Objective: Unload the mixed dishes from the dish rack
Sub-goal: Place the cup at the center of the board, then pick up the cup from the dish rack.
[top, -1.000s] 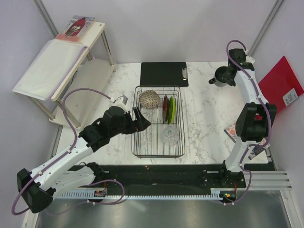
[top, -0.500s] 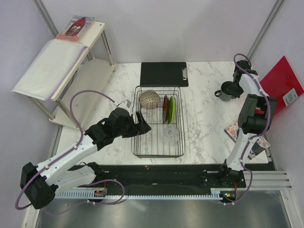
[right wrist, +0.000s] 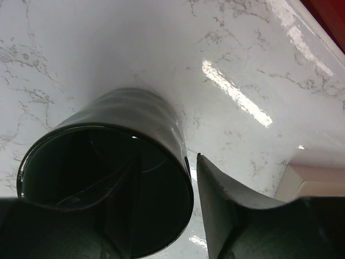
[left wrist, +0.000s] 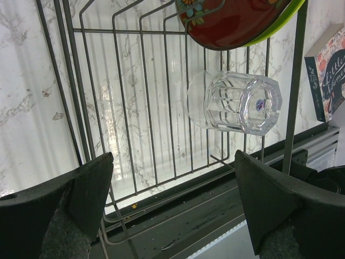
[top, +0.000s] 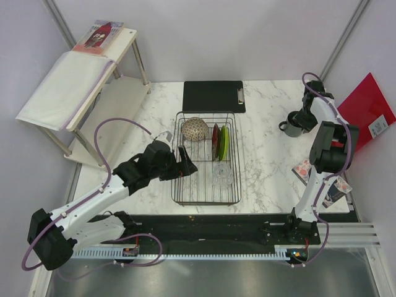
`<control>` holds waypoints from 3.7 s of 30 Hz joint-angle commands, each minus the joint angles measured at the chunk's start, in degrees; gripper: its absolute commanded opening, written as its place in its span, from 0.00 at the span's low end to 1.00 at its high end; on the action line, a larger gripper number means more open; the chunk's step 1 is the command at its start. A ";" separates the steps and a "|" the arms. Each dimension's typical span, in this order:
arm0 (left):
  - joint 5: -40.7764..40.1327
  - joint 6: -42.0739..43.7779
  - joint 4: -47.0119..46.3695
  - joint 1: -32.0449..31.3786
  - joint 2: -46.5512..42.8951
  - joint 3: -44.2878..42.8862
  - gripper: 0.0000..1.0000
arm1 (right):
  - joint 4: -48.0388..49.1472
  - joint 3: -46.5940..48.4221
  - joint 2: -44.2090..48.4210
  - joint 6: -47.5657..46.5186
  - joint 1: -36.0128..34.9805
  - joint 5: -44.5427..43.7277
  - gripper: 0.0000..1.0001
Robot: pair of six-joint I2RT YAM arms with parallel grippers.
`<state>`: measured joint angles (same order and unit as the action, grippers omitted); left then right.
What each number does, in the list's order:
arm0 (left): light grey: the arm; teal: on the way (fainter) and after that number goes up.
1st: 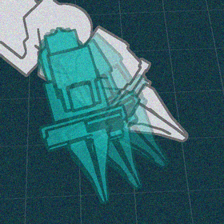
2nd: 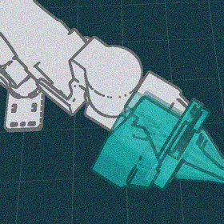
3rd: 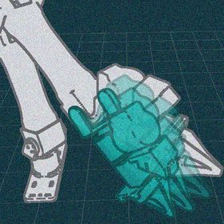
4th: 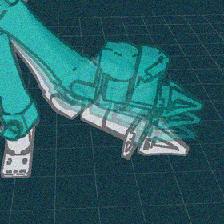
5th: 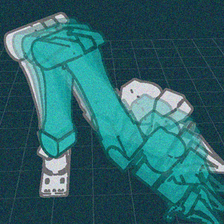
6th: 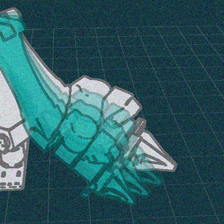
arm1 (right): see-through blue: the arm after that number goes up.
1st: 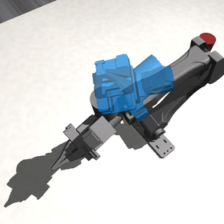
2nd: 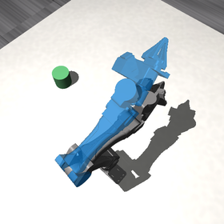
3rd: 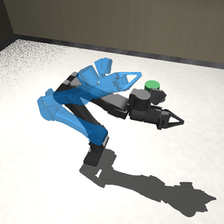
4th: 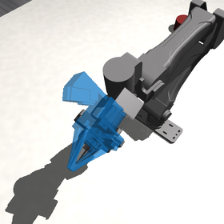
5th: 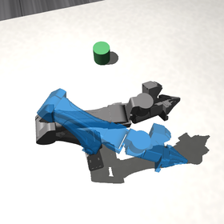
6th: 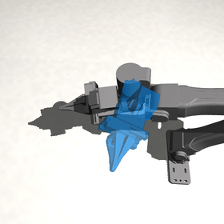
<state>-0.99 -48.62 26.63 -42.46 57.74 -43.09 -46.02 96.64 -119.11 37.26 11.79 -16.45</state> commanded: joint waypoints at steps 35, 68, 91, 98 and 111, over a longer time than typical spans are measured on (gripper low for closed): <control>-8.48 9.68 -0.79 -7.18 7.47 -8.76 0.99 | 36.26 -50.92 64.59 -0.95 -41.40 5.90 0.80; -20.72 16.63 -4.39 -22.23 40.09 -27.40 0.86 | 35.47 -64.38 83.95 -1.66 -43.43 6.87 0.80; -5.19 18.83 -25.91 -19.61 -6.30 -0.34 0.02 | 35.12 -65.61 88.17 0.44 -43.43 5.02 0.79; 16.78 10.07 -37.69 -9.24 -14.40 6.25 0.02 | 44.94 -70.35 89.05 3.87 -43.43 14.85 0.74; 41.33 -29.59 -103.69 7.39 2.45 20.42 0.02 | 64.82 -76.86 94.41 12.13 -43.43 32.08 0.70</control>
<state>33.10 -61.84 -46.89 -36.05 54.68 -22.61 9.39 21.30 -25.61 45.63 -31.40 9.82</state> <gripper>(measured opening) 0.753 0.701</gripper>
